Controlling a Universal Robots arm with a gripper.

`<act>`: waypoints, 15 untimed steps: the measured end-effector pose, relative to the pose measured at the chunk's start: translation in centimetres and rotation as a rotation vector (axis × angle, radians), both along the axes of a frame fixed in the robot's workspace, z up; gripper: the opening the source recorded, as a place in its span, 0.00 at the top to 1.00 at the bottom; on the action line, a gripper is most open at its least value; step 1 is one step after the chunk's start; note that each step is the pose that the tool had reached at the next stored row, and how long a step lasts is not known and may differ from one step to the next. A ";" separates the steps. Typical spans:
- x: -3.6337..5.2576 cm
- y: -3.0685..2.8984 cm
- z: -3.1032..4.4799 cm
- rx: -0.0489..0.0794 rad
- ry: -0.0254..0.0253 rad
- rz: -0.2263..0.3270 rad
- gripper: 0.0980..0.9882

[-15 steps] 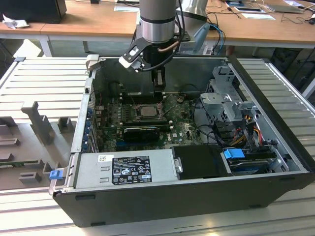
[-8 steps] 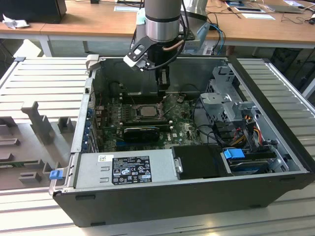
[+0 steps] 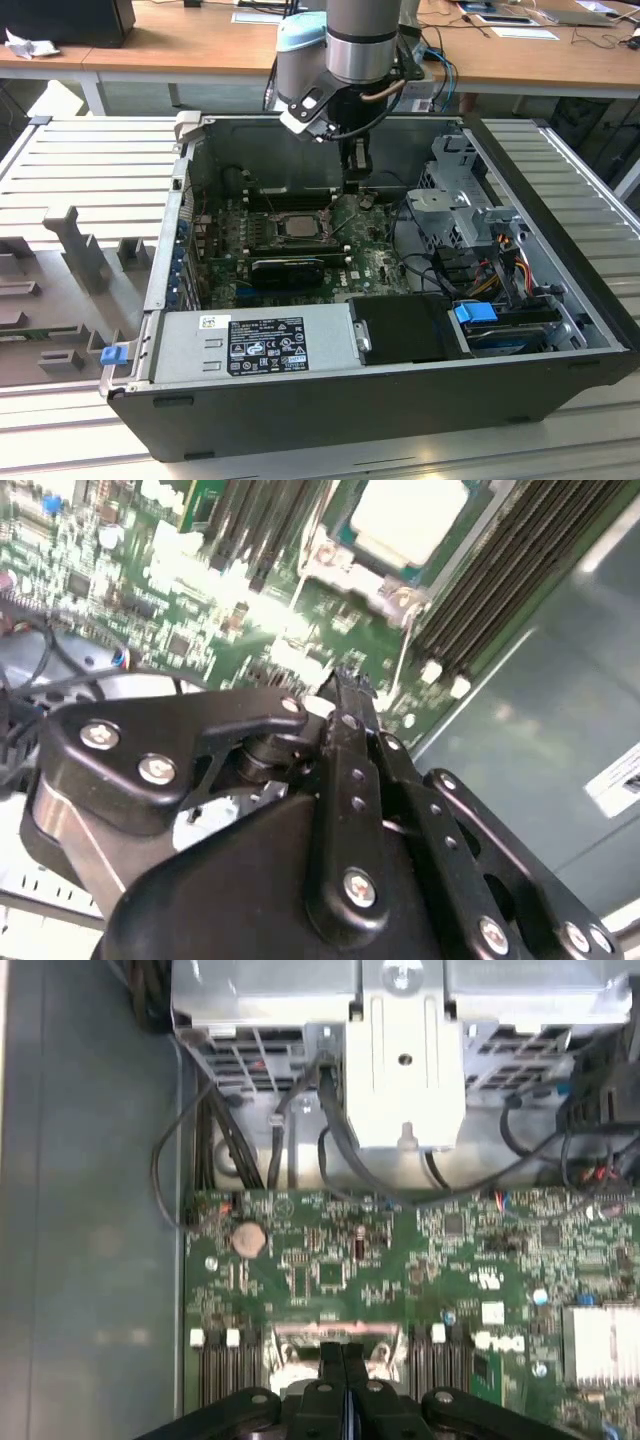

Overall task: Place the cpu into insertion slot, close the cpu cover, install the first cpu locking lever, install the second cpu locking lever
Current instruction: 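Close the cpu cover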

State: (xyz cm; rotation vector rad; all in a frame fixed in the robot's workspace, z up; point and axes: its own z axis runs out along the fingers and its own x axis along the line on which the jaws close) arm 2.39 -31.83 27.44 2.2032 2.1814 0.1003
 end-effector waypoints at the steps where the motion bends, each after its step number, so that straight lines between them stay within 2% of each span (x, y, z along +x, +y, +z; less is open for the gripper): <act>1: 0.16 0.00 -0.04 0.000 0.0000 0.008 0.99; 3: 0.46 0.00 -0.34 0.000 0.0000 0.041 0.99; 6: 0.78 0.00 -0.81 0.000 0.0003 0.044 0.99; 9: 1.88 0.00 -0.88 0.000 0.0075 0.044 0.99; 13: 2.83 0.00 -1.15 0.000 0.0154 0.044 0.99; 15: 3.13 0.00 -1.43 0.000 0.0177 0.044 0.99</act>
